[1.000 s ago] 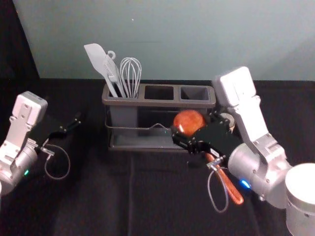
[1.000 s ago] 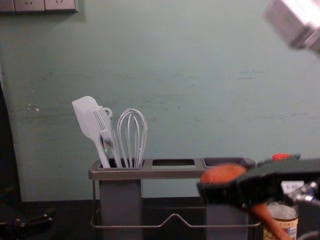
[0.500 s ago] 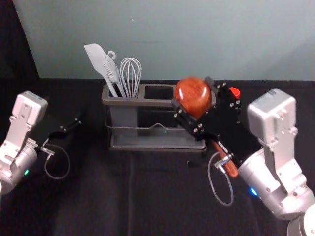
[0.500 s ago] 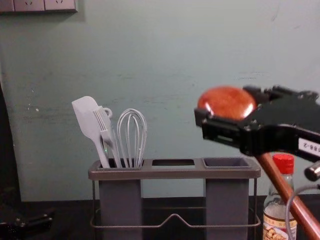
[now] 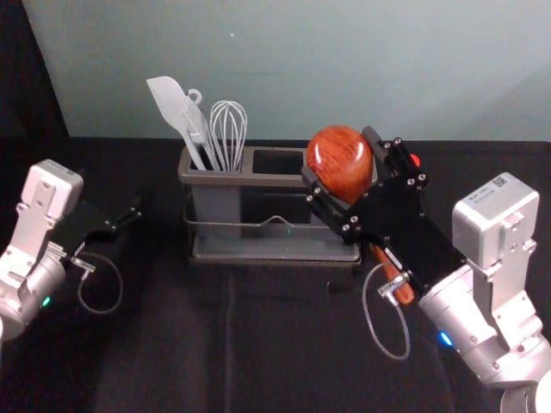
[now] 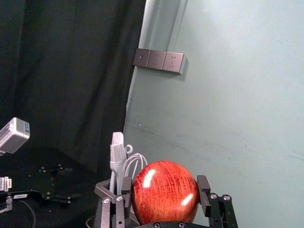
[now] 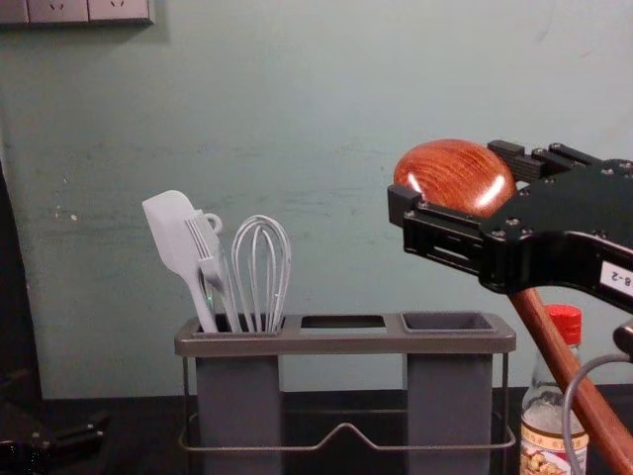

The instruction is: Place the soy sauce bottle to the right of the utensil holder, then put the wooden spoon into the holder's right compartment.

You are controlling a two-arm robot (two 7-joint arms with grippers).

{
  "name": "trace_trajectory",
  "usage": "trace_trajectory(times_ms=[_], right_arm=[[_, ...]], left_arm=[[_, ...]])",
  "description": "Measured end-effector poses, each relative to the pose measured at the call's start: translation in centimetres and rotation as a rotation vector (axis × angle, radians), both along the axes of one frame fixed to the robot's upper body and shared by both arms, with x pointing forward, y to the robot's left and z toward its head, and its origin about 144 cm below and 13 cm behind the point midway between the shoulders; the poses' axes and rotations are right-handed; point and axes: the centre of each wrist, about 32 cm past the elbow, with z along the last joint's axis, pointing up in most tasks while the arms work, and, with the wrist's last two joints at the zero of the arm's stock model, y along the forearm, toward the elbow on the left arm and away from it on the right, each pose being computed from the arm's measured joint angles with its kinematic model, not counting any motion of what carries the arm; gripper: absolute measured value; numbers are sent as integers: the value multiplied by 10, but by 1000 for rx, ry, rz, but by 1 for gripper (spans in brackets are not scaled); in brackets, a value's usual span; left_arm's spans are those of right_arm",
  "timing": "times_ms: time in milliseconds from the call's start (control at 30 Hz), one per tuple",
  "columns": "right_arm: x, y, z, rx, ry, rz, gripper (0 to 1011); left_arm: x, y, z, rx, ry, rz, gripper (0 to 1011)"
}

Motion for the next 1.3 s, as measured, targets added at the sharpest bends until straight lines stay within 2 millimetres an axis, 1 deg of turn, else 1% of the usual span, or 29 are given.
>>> trace_trajectory(times_ms=[767,900,967,1000,1100,1133,1300], right_arm=[[1,-1,-1,3,3,0,836],[13,-1,2,33,-9,7,837],[25,-2,7,40,-25,11,837],[35,-2,11,40,-38,15,837],[50,-2,17,36,-64,29,836],[60,-3,19,37,-82,45,837],[90,-5,21,48,-144,96,837]], left_arm=[[0,0,0,0,0,0,1000],[0,0,0,0,0,0,1000],[0,0,0,0,0,0,1000],[0,0,0,0,0,0,1001],[0,0,0,0,0,0,1000],[0,0,0,0,0,0,1000],[0,0,0,0,0,0,1000]])
